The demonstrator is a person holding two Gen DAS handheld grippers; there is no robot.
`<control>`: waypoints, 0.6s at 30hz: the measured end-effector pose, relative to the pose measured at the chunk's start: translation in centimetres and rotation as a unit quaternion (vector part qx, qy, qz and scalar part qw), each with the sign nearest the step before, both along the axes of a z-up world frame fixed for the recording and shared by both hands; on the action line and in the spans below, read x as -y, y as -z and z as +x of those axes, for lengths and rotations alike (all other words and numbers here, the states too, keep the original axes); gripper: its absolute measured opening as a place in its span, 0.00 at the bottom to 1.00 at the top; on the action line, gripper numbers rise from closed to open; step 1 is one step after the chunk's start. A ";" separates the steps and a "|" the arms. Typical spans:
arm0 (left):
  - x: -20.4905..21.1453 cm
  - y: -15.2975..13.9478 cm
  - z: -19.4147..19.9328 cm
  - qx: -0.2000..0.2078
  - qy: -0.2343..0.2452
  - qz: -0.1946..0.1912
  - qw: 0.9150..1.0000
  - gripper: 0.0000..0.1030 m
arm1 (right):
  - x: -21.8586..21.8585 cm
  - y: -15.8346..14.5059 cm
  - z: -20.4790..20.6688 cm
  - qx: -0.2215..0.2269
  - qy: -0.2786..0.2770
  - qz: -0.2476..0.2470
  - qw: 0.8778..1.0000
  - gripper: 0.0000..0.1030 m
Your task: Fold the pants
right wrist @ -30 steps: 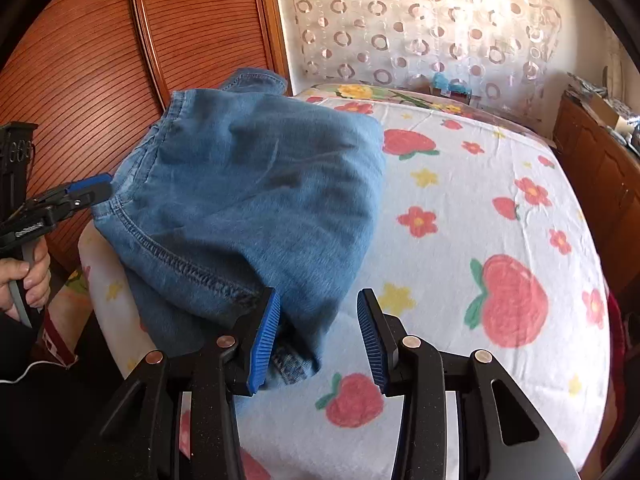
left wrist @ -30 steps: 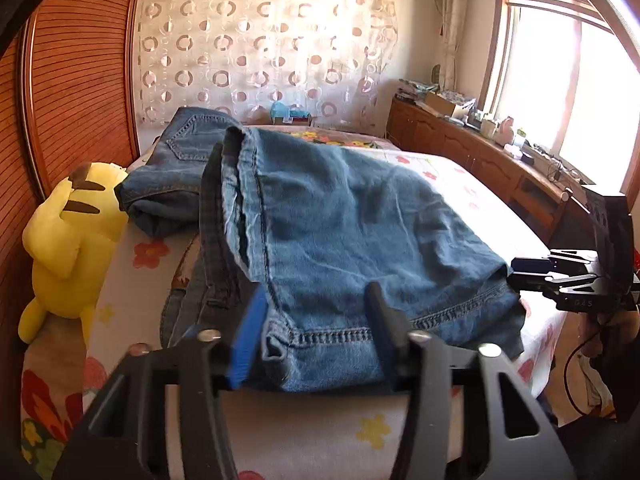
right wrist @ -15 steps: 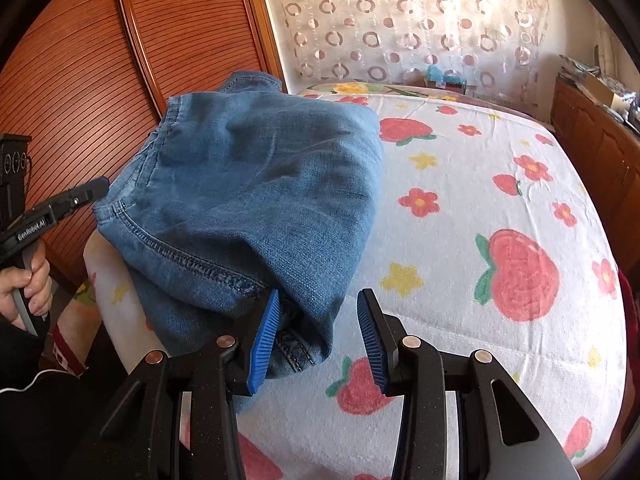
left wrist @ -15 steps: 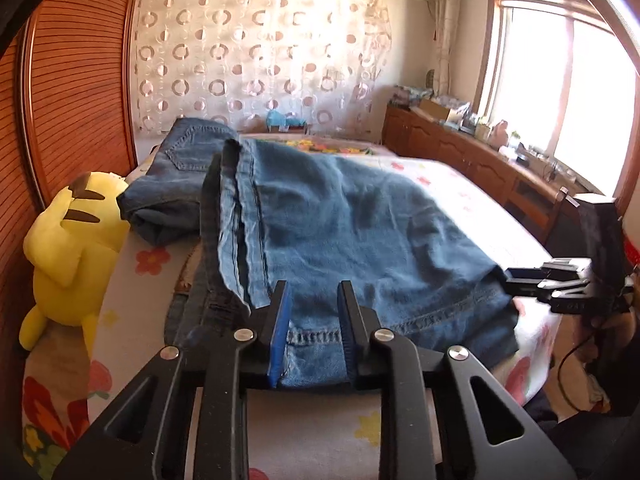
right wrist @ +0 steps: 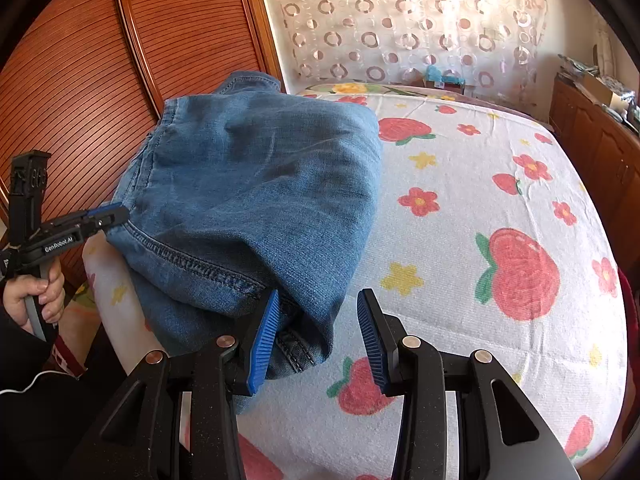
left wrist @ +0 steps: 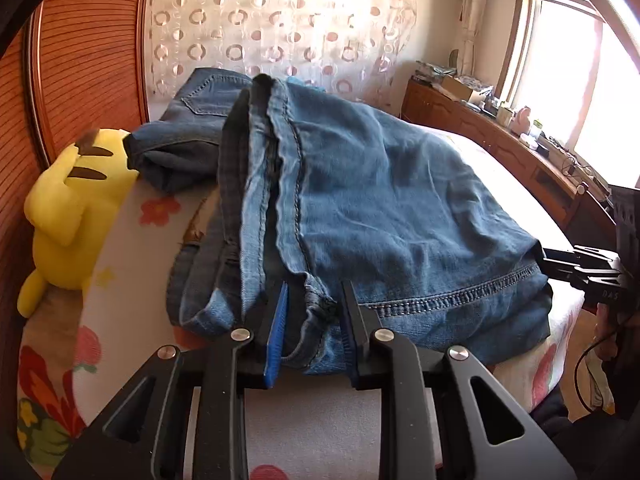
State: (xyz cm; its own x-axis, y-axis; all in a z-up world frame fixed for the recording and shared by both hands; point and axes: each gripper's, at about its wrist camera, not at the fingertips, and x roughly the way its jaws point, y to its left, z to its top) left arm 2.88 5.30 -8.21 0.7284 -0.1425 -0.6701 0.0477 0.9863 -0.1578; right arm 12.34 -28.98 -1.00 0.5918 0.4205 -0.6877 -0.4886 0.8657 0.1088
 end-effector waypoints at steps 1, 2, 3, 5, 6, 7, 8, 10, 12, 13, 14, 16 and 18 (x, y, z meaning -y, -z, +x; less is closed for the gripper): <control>0.1 0.0 -0.1 0.002 0.003 0.002 1.000 0.20 | 0.0 0.0 0.0 0.000 0.000 0.000 1.000 0.41; 0.2 -0.1 -0.2 0.005 0.006 0.002 1.000 0.11 | 0.0 0.0 0.0 0.000 0.000 0.000 1.000 0.41; 0.3 -0.3 -0.3 0.009 0.008 0.003 1.000 0.07 | 0.0 0.0 0.0 0.000 0.000 0.000 1.000 0.41; 0.1 -1.3 -1.0 0.031 0.004 -0.003 1.000 0.07 | 0.1 0.1 0.0 0.000 0.000 0.000 1.000 0.41; -0.2 -1.8 -1.3 0.040 0.000 -0.007 0.999 0.07 | 0.1 0.0 0.0 -0.001 0.000 0.000 1.000 0.41; -0.5 -2.4 -1.6 0.050 -0.004 -0.010 0.999 0.07 | 0.1 0.0 0.0 -0.001 0.001 0.001 1.000 0.41; -0.7 -2.9 -1.8 0.052 -0.006 -0.007 0.999 0.07 | 0.2 -0.1 0.0 -0.001 0.001 0.002 1.000 0.41; -1.1 -3.0 -1.9 0.049 -0.011 0.003 0.999 0.07 | 0.3 -0.5 -0.2 0.002 0.000 0.005 1.000 0.41; -1.3 -2.8 -1.7 0.040 -0.010 -0.002 0.999 0.07 | 0.5 -1.0 -0.4 0.005 -0.001 0.013 1.000 0.41; -1.3 -2.5 -1.6 0.035 -0.010 -0.003 0.999 0.07 | 0.6 -1.3 -0.5 0.008 -0.001 0.018 1.000 0.41; -1.2 -2.3 -1.6 0.033 -0.010 -0.002 0.999 0.07 | 0.7 -1.7 -0.6 0.012 -0.002 0.022 1.000 0.41; -0.9 -2.1 -1.5 0.030 -0.011 0.003 0.999 0.07 | 0.6 -2.3 -0.5 0.023 0.001 0.024 0.999 0.41; -0.6 -2.0 -1.4 0.028 -0.013 0.007 0.999 0.10 | 0.4 -2.6 -0.2 0.030 0.001 0.024 0.999 0.41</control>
State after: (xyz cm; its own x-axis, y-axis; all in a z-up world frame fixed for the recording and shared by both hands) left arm 1.53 5.91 -6.20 0.7680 -0.1133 -0.6303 0.0299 0.9895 -0.1413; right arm 12.14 -29.42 1.65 0.6320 0.4508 -0.6303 -0.4930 0.8615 0.1217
